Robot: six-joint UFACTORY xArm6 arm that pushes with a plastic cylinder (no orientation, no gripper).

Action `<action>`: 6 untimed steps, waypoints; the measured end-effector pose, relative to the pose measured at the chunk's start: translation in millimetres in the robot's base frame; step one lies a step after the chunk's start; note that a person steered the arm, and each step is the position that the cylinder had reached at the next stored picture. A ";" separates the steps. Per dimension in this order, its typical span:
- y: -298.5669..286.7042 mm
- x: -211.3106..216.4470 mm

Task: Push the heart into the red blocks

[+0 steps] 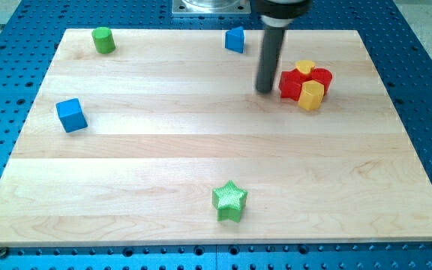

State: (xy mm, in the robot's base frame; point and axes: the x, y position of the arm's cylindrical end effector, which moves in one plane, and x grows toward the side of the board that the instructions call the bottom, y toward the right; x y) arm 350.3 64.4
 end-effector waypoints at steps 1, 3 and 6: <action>1.5 -50.9; 90.4 -58.5; 78.4 -52.2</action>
